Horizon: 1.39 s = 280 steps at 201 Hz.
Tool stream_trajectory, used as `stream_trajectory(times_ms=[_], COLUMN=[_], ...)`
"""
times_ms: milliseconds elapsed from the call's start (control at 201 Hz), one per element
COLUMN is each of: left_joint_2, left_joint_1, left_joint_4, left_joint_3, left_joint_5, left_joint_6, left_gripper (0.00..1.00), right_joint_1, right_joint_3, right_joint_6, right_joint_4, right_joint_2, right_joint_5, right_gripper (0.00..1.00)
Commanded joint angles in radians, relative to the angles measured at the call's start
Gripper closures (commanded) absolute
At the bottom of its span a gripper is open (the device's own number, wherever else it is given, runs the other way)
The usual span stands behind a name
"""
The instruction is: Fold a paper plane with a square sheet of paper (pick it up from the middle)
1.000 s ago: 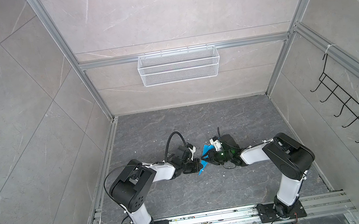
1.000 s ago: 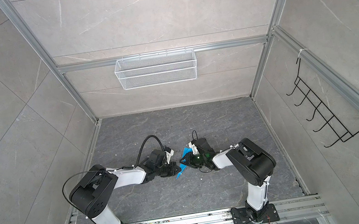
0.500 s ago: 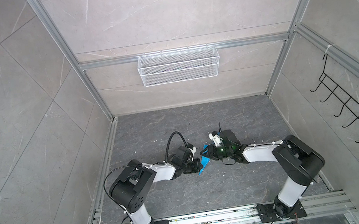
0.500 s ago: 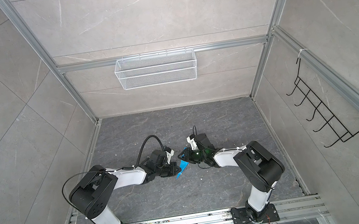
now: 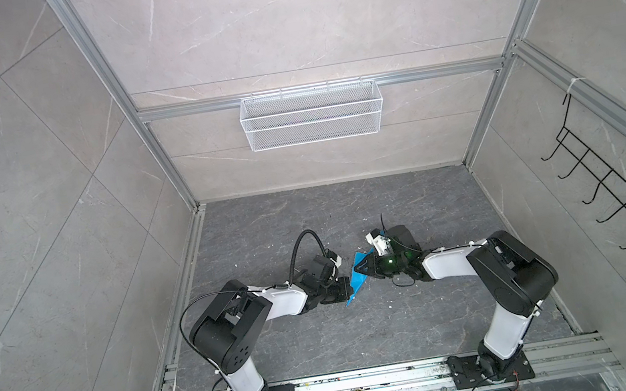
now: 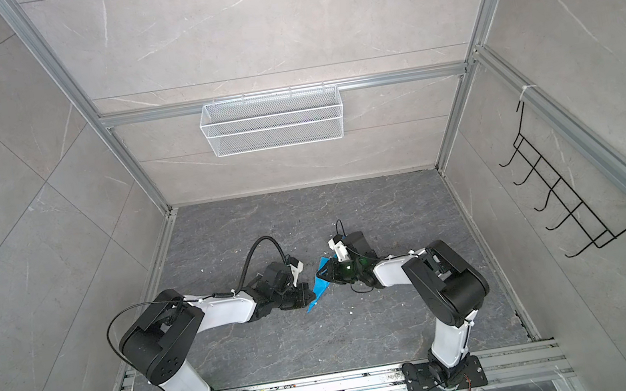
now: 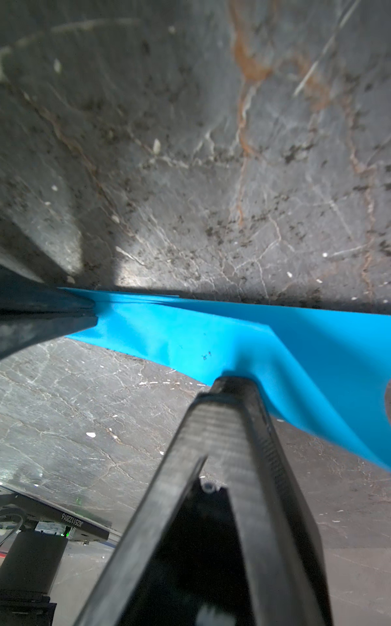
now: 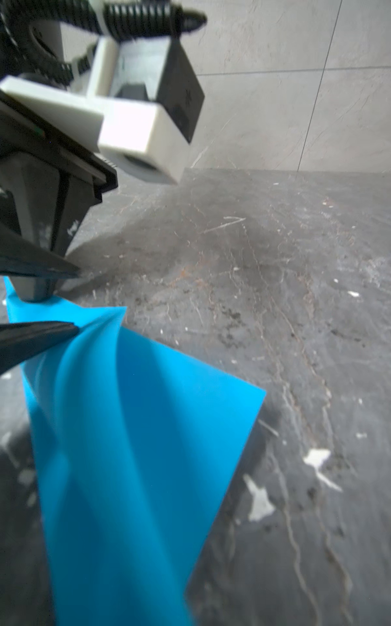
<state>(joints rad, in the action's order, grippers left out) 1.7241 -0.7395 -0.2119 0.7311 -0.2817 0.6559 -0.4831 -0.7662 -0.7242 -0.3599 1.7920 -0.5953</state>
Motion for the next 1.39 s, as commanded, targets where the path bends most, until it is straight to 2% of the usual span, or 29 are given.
stream_trajectory(times_ms=[0,642,971,1105,1389], left_joint_2=[0.014,0.023,-0.076,-0.092,-0.015], left_joint_1=[0.0,-0.003,-0.007,-0.012,-0.038], left_joint_4=[0.157,0.168,0.152,0.145,0.18], left_joint_3=[-0.024,-0.003,0.104,0.128,0.198], left_joint_5=[0.093,0.082,-0.005,-0.009,0.022], left_joint_6=[0.017,0.015,-0.019,-0.016,0.011], left_gripper=[1.0,1.0,1.0,0.96,0.95], right_joint_1=[0.016,0.069,0.069,0.068,0.069], right_joint_3=[-0.042,-0.009,0.037,0.044,0.051], right_joint_6=[0.056,0.033,-0.009,-0.017,-0.032], right_joint_4=[0.038,0.03,-0.039,-0.051,-0.053], right_joint_2=[0.034,0.092,0.128,0.133,0.134], right_joint_5=[-0.034,0.011,0.008,0.007,0.012], right_gripper=[0.74,0.74,0.75,0.75,0.76])
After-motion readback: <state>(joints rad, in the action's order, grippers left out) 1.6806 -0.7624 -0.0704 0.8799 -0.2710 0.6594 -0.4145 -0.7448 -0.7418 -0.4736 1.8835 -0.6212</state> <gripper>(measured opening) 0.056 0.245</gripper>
